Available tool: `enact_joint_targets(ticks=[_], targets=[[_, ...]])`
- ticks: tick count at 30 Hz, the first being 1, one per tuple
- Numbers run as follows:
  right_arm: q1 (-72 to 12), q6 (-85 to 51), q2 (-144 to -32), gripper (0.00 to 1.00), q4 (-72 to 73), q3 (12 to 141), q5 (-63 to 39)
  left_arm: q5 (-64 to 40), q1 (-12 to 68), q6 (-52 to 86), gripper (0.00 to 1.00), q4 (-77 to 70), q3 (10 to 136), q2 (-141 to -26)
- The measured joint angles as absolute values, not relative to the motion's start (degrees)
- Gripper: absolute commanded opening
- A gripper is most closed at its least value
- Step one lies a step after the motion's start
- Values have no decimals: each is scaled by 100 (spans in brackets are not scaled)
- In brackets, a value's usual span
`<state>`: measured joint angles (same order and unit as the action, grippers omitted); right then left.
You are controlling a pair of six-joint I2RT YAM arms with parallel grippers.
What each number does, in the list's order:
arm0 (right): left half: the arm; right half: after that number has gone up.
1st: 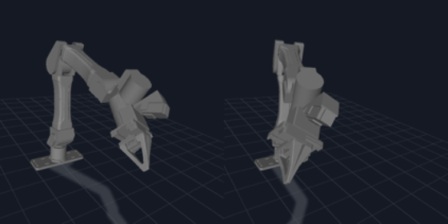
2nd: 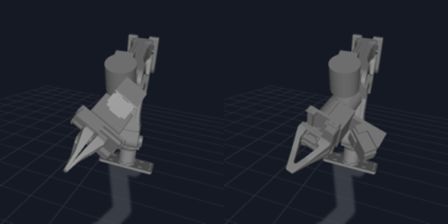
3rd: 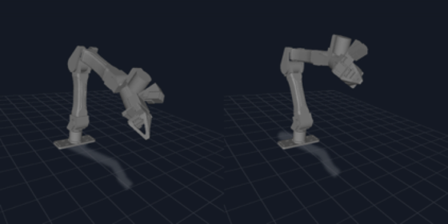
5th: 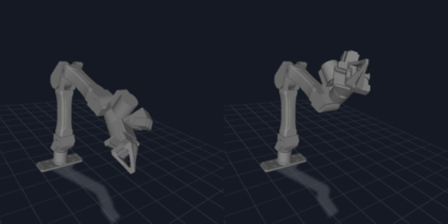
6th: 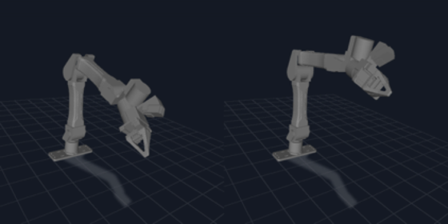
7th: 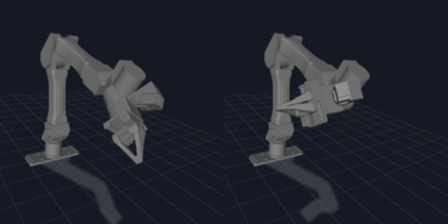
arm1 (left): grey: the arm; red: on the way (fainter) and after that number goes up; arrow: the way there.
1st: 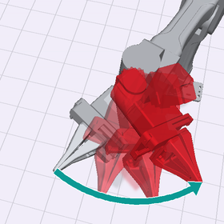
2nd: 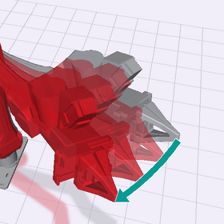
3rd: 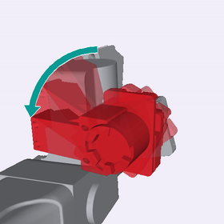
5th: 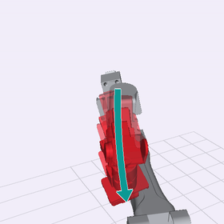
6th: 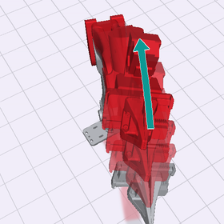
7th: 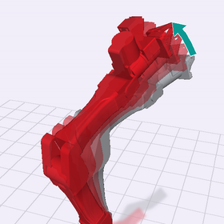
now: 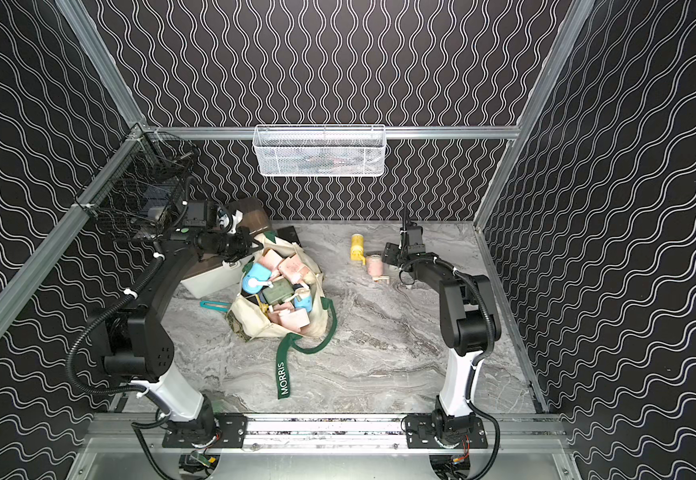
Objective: Take out the pencil sharpeners from the tote bags
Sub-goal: Place the pencil sharpener at the center of the board, then adjust the canvas bag at the center of the board.
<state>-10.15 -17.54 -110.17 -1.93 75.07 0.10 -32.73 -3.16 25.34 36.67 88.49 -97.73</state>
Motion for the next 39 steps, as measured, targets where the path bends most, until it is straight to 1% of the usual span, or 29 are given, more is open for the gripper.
enact_joint_targets(ticks=[4,7,15,21,26,31,33,39], targets=[[-1138,-2049,-10328,78,-198,7338,-8,-3273,-316,2534,0,3667,8849,-9773],[-1444,-2196,-9736,78,-242,7214,75,-3271,-316,2534,0,3667,8849,-9773],[-2884,-2204,-8420,76,-314,6980,388,-3247,-314,2534,0,3669,8847,-9773],[-3782,-2152,-7749,69,-314,6659,412,-3234,-314,2534,0,3669,8847,-9773],[-4556,-1833,-7813,63,-314,6565,108,-3234,-314,2534,0,3669,8847,-9773],[-5159,-1376,-8366,57,-357,6637,-158,-3236,-309,2532,0,3667,8847,-9769],[-5317,-1223,-8659,55,-456,6696,-163,-3236,-307,2532,0,3664,8842,-9756],[-5520,-941,-9467,53,-919,7109,-217,-3238,-296,2532,0,3667,8814,-9684]])
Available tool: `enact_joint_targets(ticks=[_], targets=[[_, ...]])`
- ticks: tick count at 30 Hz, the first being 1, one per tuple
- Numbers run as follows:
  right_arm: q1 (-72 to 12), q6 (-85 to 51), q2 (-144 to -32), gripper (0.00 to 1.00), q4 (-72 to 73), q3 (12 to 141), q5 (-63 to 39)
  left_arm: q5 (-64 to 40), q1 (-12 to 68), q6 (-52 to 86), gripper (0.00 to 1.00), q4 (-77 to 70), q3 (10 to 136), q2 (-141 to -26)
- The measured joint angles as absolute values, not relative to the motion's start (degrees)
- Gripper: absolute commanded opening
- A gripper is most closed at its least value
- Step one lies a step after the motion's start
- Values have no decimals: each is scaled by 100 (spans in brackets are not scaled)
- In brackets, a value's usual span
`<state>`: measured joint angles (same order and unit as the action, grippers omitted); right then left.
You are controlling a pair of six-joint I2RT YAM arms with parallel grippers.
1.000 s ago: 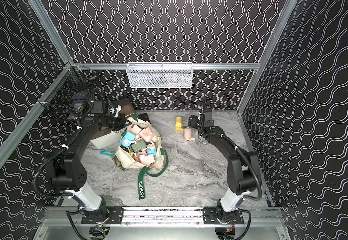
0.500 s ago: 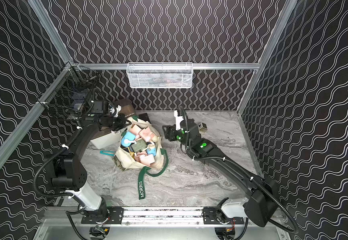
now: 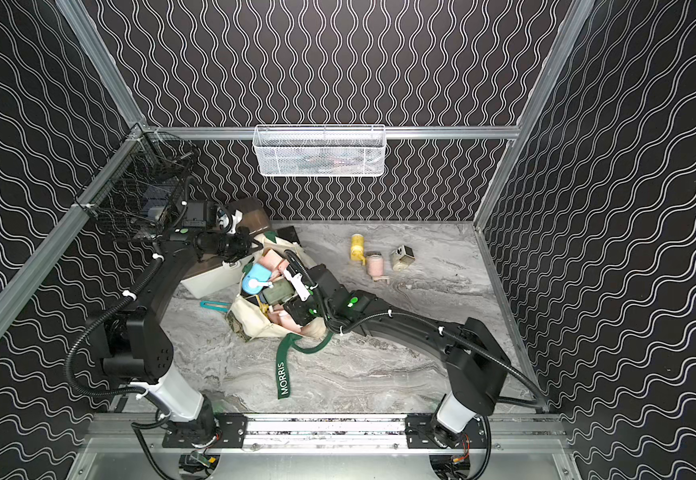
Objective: Take out the pencil sharpeners from the tote bags
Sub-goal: Adjust the canvas bag at the center of the board.
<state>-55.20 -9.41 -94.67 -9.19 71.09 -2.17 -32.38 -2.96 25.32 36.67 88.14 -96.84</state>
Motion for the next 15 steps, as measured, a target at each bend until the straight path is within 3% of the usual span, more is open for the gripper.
enact_joint_targets(ticks=[15], targets=[[-6541,-545,-10534,50,-1476,7861,-252,-3428,-255,2532,0,3618,8702,-9507]])
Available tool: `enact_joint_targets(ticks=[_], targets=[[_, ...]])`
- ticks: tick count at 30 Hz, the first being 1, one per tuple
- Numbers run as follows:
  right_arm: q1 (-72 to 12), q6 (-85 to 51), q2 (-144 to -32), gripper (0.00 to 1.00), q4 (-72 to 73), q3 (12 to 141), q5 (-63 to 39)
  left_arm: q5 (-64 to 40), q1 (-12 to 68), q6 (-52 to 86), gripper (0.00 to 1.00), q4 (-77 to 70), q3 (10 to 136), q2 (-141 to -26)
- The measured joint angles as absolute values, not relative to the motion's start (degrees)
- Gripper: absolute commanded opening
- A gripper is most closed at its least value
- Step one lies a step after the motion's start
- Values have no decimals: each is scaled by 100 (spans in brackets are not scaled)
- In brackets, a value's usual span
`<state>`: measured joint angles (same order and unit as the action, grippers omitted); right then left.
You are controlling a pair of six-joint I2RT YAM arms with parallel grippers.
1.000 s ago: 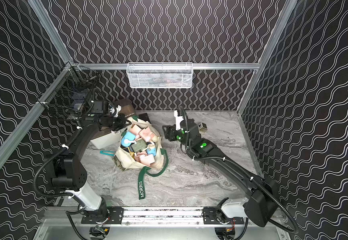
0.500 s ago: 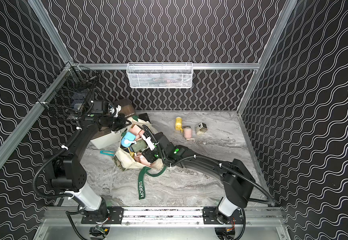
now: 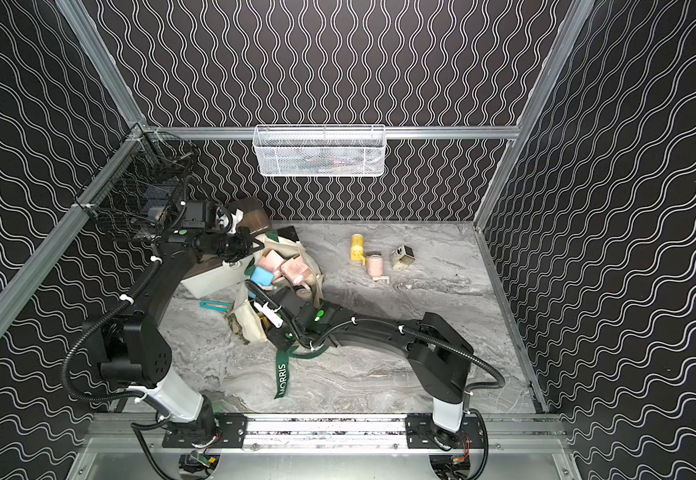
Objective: Take out the pencil sharpeners from the tote bags
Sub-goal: Adjust the canvas bag at the center of the board, then pick up the pencil sharpener from the canvas bag.
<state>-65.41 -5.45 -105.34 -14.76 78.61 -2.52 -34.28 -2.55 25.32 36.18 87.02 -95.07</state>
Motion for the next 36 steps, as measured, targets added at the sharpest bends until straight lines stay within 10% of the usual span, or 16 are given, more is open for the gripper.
enact_joint_targets(ticks=[36], targets=[[-6012,-766,-9727,91,-314,7279,246,-2432,495,2117,0,3822,8431,-9126]])
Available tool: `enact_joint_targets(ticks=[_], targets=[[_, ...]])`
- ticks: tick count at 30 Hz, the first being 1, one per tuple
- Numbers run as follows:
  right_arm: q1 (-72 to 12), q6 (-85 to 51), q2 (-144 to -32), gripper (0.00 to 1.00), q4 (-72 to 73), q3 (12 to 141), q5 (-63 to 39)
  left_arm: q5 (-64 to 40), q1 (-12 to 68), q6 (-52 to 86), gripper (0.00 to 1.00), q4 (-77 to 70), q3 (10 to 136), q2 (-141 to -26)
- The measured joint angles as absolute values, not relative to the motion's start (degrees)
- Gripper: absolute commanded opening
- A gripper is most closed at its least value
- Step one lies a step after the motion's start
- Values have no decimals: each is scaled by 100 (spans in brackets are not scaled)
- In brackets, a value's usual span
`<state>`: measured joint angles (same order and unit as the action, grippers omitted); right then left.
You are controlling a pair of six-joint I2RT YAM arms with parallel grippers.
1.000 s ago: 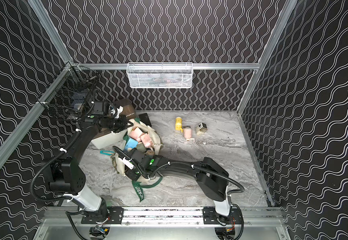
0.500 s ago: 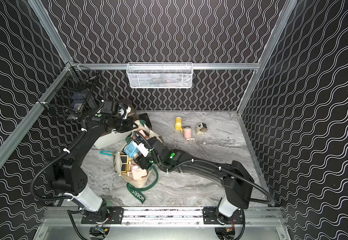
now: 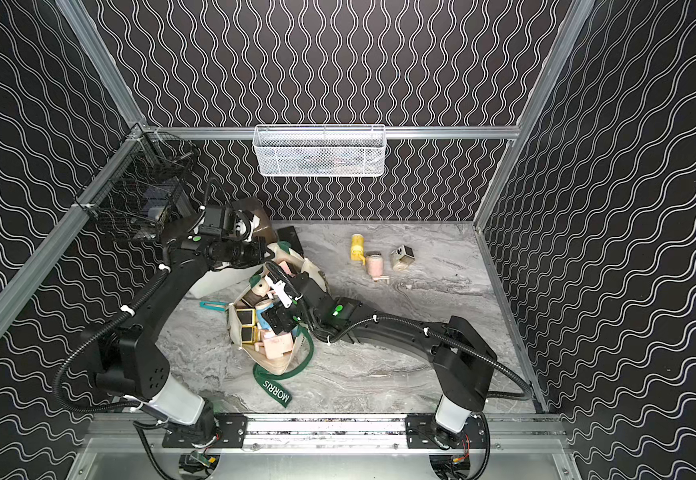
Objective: Take out the pencil sharpeners from the tote bags
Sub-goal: Pick up the pencil sharpener from the canvas bag.
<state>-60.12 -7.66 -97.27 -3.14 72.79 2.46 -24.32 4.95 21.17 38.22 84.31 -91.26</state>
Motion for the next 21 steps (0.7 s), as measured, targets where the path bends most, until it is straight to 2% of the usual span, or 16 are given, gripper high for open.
enact_joint_targets(ticks=[6,12,21], targets=[[-6080,-812,-9880,100,-309,7255,624,-2541,294,2152,0,3688,8322,-9124],[-6549,-1168,-10342,100,-497,7693,1323,-2681,150,2276,0,3597,8259,-9159],[-6624,-1704,-11015,100,-698,8132,2196,-2764,117,2386,0,3540,8215,-9157]])
